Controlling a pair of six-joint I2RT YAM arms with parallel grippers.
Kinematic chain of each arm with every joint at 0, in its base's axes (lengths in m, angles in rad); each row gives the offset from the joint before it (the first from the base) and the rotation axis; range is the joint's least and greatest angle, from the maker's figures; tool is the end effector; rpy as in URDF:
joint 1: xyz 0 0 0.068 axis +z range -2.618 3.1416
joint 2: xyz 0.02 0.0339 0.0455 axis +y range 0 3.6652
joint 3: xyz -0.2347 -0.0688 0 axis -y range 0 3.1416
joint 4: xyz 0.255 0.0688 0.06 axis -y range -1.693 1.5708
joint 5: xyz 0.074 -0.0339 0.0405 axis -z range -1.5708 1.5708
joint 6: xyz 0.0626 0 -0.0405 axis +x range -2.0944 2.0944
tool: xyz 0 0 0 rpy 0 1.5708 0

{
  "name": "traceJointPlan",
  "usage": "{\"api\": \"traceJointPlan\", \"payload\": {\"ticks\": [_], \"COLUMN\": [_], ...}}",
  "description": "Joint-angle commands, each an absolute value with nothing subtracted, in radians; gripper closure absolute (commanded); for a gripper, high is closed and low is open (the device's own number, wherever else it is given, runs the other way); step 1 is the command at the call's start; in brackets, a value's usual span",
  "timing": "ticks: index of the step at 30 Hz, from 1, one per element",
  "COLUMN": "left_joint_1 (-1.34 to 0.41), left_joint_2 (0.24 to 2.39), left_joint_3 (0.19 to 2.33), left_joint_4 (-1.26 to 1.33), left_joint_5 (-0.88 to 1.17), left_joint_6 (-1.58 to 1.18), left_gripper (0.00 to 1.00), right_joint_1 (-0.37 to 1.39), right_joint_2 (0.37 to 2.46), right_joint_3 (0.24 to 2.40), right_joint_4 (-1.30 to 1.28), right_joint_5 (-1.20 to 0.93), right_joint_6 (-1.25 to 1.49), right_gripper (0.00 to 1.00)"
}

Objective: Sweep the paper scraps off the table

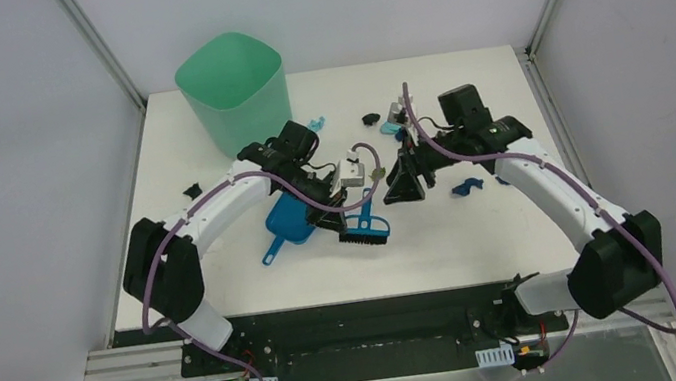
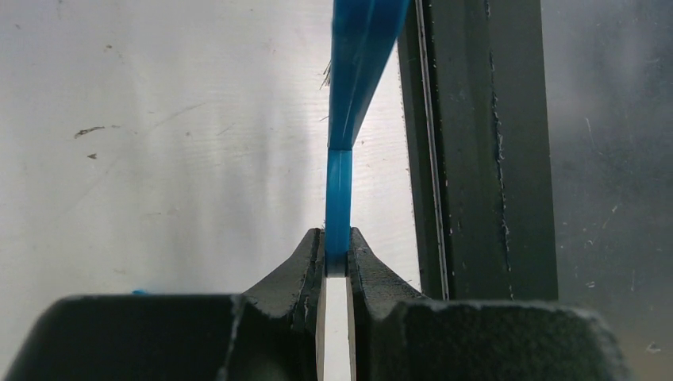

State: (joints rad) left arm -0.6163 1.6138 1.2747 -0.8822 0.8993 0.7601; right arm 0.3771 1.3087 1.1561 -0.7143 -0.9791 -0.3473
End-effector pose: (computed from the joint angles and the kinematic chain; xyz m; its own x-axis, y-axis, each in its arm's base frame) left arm 0.2403 -0.2303 0.2136 -0.1572 0.6366 -0.7550 0.9474 -0.1185 -0.2972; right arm 0.2513 0.1554 0.2777 -0.4266 -0.3731 -0.8239 -0.9040 0.2061 0.3747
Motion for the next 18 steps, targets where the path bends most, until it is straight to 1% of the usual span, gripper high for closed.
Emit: {"api": "traceJointPlan", "payload": {"ticks": [1, 4, 7, 12, 18], "left_joint_1": [-0.628, -0.629, -0.629, -0.629, -0.63], "left_joint_2": [1.651, 1.665, 1.68, 1.715, 1.731], "left_joint_3": [1.319, 1.323, 1.328, 1.341, 1.36], "left_joint_4": [-0.927, -0.922, -0.918, -0.918, -0.925], "left_joint_5": [0.979, 1.011, 1.039, 1.072, 1.119], "left_joint_6": [0.78, 0.764, 0.748, 0.73, 0.707], "left_gripper": [1.0, 1.0, 1.0, 1.0, 1.0], "right_joint_1": [0.402, 0.403, 0.411, 0.418, 0.432], "right_joint_2": [1.374, 1.379, 1.39, 1.415, 1.43], "right_joint_3": [1.211, 1.21, 1.211, 1.139, 1.134], "right_joint_4": [-0.608, -0.557, -0.524, -0.349, -0.343], "right_joint_5": [-1.106, -1.151, -1.136, -1.127, -1.128], "right_joint_6": [-0.245, -0.191, -0.155, -0.014, -0.004], "right_gripper": [0.36, 0.37, 0.38, 0.39, 0.51]}}
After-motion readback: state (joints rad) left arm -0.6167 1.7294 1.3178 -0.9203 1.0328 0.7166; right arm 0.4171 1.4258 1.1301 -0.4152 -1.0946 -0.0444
